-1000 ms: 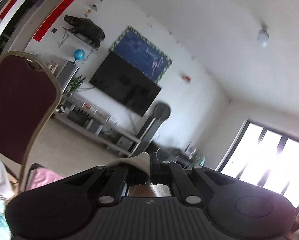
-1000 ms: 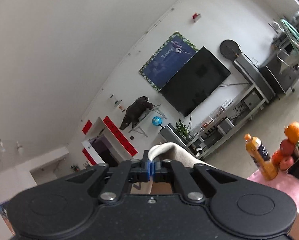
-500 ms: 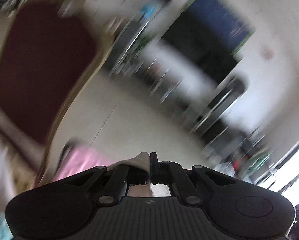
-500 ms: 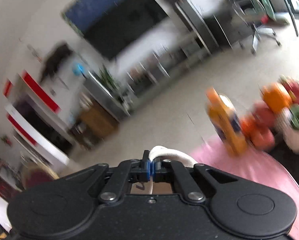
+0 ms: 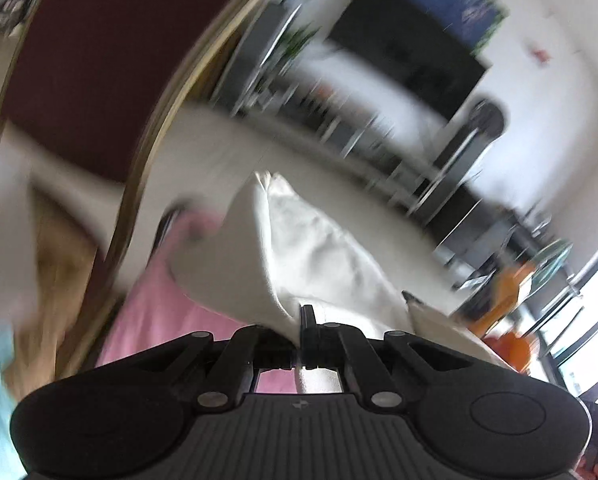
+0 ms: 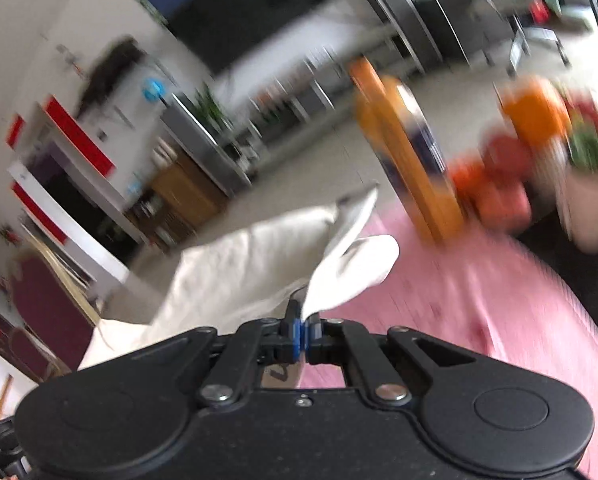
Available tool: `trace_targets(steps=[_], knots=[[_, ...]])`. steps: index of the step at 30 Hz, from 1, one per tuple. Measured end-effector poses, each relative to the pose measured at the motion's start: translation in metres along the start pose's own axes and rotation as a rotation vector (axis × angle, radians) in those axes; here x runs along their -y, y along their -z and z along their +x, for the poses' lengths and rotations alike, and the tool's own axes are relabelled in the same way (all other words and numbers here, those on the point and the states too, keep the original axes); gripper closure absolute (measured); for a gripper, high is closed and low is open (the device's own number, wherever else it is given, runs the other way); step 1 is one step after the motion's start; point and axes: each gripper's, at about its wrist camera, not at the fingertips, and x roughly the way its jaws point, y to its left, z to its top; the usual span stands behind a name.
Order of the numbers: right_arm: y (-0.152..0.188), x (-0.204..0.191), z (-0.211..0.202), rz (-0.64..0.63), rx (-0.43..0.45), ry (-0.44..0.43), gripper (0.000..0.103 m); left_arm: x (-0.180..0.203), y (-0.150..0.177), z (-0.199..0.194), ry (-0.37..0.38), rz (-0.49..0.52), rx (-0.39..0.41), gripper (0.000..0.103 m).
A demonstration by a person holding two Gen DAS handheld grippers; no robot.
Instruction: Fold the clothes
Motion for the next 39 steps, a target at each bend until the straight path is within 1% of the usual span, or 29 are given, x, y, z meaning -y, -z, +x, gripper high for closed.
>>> trace_targets(steps=[1,3,6,7,9,11,13,15,17,21,25,27,29,31,33,34,35,36,37,38,39], knots=[[0.018,0.013,0.012,0.005,-0.035,0.025,0.101,-0.014,0.018,0.013,-0.028,-0.025,-0.035,0.103],[0.051,0.04,0.032,0.045,-0.111,0.068,0.101,-0.038,0.042,0.037,-0.084,-0.079,-0.113,0.103],[0.079,0.066,0.048,0.104,-0.185,0.096,0.101,-0.06,0.063,0.067,-0.141,-0.144,-0.198,0.103],[0.082,0.068,0.053,0.102,-0.196,0.106,0.101,-0.059,0.068,0.069,-0.157,-0.138,-0.205,0.103],[0.084,0.06,0.054,0.053,-0.192,0.126,0.101,-0.053,0.067,0.069,-0.176,-0.101,-0.201,0.103],[0.084,0.05,0.049,0.005,-0.172,0.135,0.101,-0.041,0.061,0.065,-0.178,-0.064,-0.173,0.103],[0.084,0.041,0.042,-0.014,-0.16,0.151,0.101,-0.031,0.053,0.054,-0.17,-0.054,-0.152,0.103],[0.08,0.038,0.036,-0.013,-0.153,0.156,0.101,-0.024,0.058,0.034,-0.152,-0.057,-0.134,0.103],[0.073,0.038,0.028,-0.009,-0.135,0.156,0.101,-0.02,0.054,0.017,-0.127,-0.072,-0.115,0.103],[0.061,0.027,0.003,-0.019,-0.1,0.144,0.101,-0.006,0.046,0.002,-0.102,-0.074,-0.094,0.103],[0.064,0.018,-0.017,-0.051,-0.093,0.154,0.101,-0.001,0.053,-0.016,-0.102,-0.057,-0.097,0.103],[0.07,0.02,-0.021,-0.061,-0.101,0.167,0.101,-0.001,0.064,-0.016,-0.127,-0.037,-0.116,0.103],[0.083,0.03,-0.013,-0.062,-0.126,0.198,0.101,-0.006,0.08,-0.008,-0.17,-0.026,-0.155,0.103],[0.096,0.041,-0.004,-0.064,-0.152,0.231,0.101,-0.013,0.096,0.007,-0.221,-0.014,-0.205,0.103],[0.108,0.057,0.009,-0.035,-0.194,0.235,0.101,-0.02,0.112,0.026,-0.278,0.005,-0.258,0.102],[0.114,0.066,0.017,-0.019,-0.216,0.235,0.101,-0.023,0.118,0.035,-0.315,0.03,-0.281,0.097],[0.117,0.072,0.019,-0.002,-0.233,0.235,0.099,-0.025,0.123,0.044,-0.358,0.055,-0.306,0.087],[0.119,0.078,0.02,0.013,-0.249,0.234,0.098,-0.028,0.126,0.05,-0.407,0.077,-0.334,0.085],[0.12,0.083,0.021,0.029,-0.264,0.233,0.095,-0.03,0.127,0.051,-0.434,0.085,-0.351,0.082],[0.122,0.088,0.021,0.045,-0.279,0.233,0.09,-0.03,0.125,0.047,-0.444,0.091,-0.347,0.079],[0.124,0.094,0.022,0.061,-0.295,0.232,0.079,-0.028,0.123,0.041,-0.448,0.101,-0.338,0.078]])
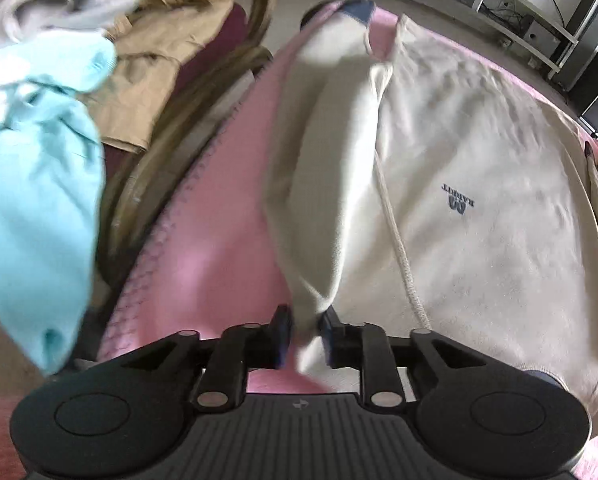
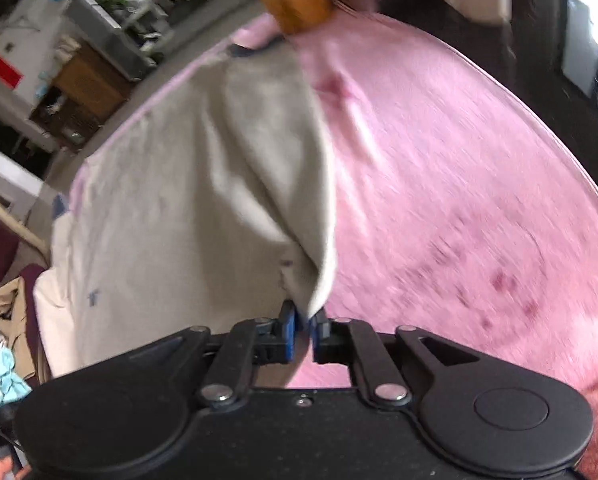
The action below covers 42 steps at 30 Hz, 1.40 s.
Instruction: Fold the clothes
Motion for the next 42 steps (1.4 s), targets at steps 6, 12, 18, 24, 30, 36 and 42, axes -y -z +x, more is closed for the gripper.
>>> trace_targets(steps=[6,12,18,24,30,36,42], knots=[[0.013,0.005,-0.026,-0.025,-0.004,-0.036,0.058,0.004,0.027,-0.04,0.087,0.068,0.029,0.066],[0.036,-0.03,-0.011,-0.17,-0.092,-0.107,0.092,0.055,0.047,-0.044,0.219,0.294,0.04,0.07],[0.049,-0.074,0.022,-0.365,-0.092,-0.097,0.092,0.103,0.054,-0.013,0.186,0.471,0.059,0.077],[0.073,-0.079,0.023,-0.44,-0.205,-0.016,0.092,0.099,0.078,-0.024,0.182,0.6,-0.052,0.077],[0.045,-0.077,-0.014,-0.317,-0.145,-0.102,0.089,0.093,0.063,-0.049,0.198,0.573,-0.002,0.075],[-0.01,-0.09,-0.065,-0.199,0.048,-0.23,0.079,0.103,0.005,-0.078,0.228,0.462,0.165,0.074],[-0.073,-0.091,-0.069,-0.091,0.233,-0.25,0.071,0.122,-0.045,-0.075,0.208,0.427,0.278,0.07]])
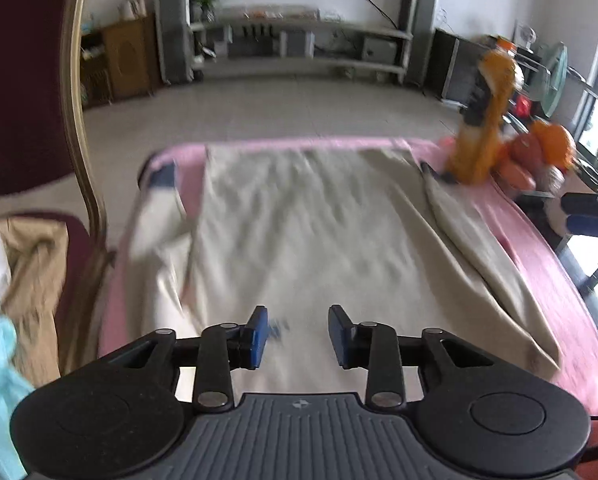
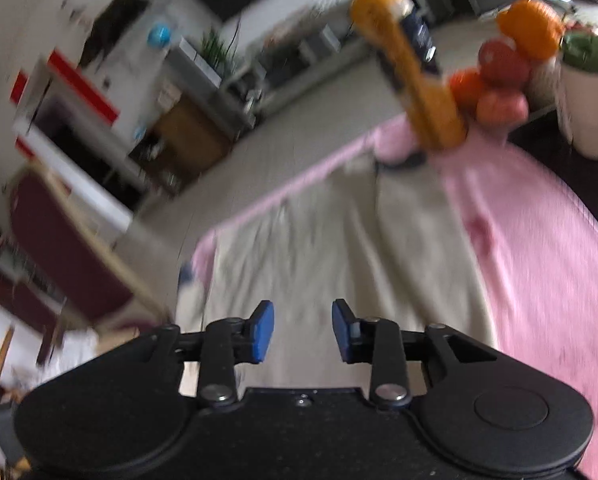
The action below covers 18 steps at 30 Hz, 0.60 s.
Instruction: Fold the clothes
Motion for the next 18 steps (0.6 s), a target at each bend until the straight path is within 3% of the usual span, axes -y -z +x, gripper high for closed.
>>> trace_targets(steps=[3,9,12,14,18], knots=[[-0.023,0.013,0.036,0.064,0.022,0.026,0.071,0.001,-0.014,0.032,-0.002,0.018,-0.015,0.07],[-0.071,0.059,0.128,0.124,0.059,0.17,0.077,0.021,-0.025,0.119,-0.044,0.111,-0.192,0.071],[-0.087,0.083,0.167,0.146,0.062,0.231,0.079,0.032,-0.026,0.141,0.0,0.132,-0.216,0.072],[-0.096,0.094,0.19,0.146,0.052,0.262,0.079,0.035,-0.022,0.144,0.055,0.123,-0.217,0.071],[-0.109,0.109,0.232,0.13,0.03,0.327,0.081,0.033,-0.008,0.146,0.095,0.126,-0.238,0.07]])
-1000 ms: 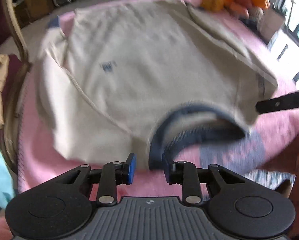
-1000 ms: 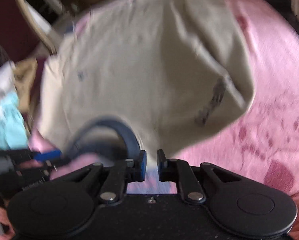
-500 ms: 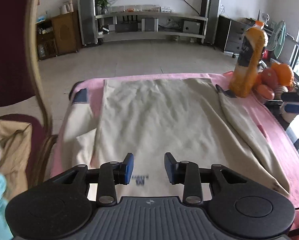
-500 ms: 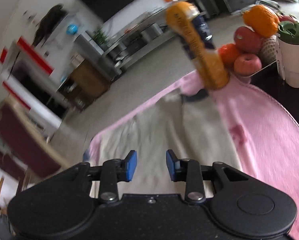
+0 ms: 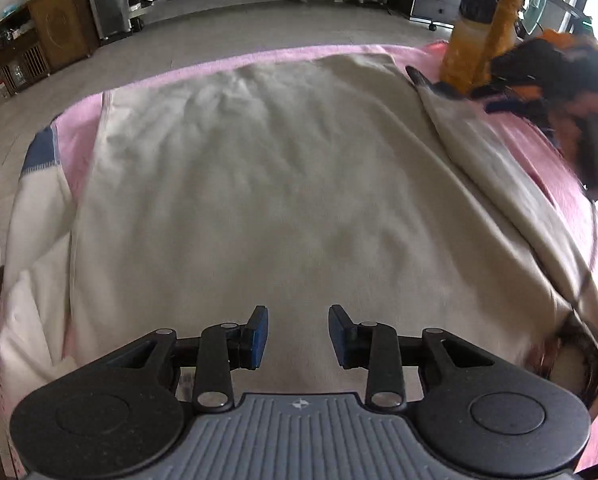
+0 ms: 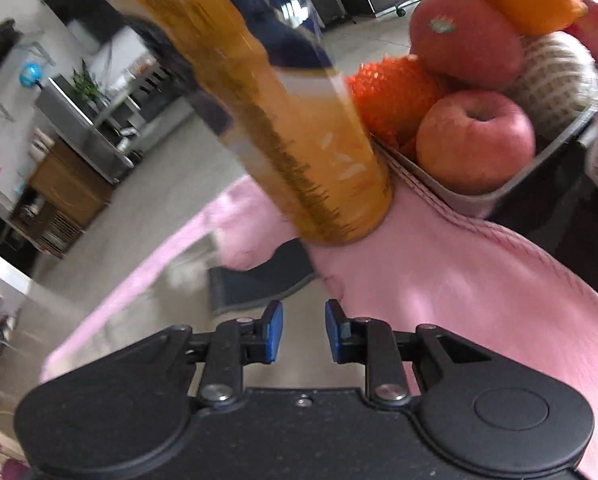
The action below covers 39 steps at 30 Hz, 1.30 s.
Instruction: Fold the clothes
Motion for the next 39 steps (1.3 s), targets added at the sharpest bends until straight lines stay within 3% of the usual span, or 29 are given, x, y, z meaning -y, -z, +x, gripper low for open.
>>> trace_targets(steps=[5,12,15,18,23,26,29,32,39], knots=[[-0.007,-0.007,0.035,-0.061,0.012,0.032,0.081,-0.004,0.002,0.006,0.005,-0.032,0.002,0.07],[0.006,-0.028,0.03,-0.228,0.049,0.107,0.099,-0.003,0.006,0.005,-0.005,-0.036,0.004,0.07],[0.007,-0.026,-0.009,-0.2,0.116,0.052,0.099,0.003,0.005,-0.013,-0.012,-0.019,0.054,0.07],[0.012,-0.02,-0.081,-0.196,0.218,-0.007,0.099,0.011,0.006,-0.04,-0.004,0.001,0.125,0.07],[0.023,0.028,-0.218,-0.092,0.447,-0.06,0.099,0.029,0.02,-0.087,0.053,-0.007,0.211,0.07],[0.028,0.069,-0.276,-0.008,0.586,-0.052,0.099,0.045,0.034,-0.107,0.096,-0.005,0.221,0.07],[0.026,0.106,-0.302,0.029,0.675,0.013,0.099,0.064,0.043,-0.117,0.101,0.023,0.218,0.07],[0.018,0.143,-0.292,0.06,0.673,0.099,0.099,0.082,0.048,-0.118,0.119,0.034,0.196,0.07],[-0.017,0.214,-0.238,0.194,0.508,0.177,0.099,0.127,0.051,-0.091,0.143,0.089,0.118,0.071]])
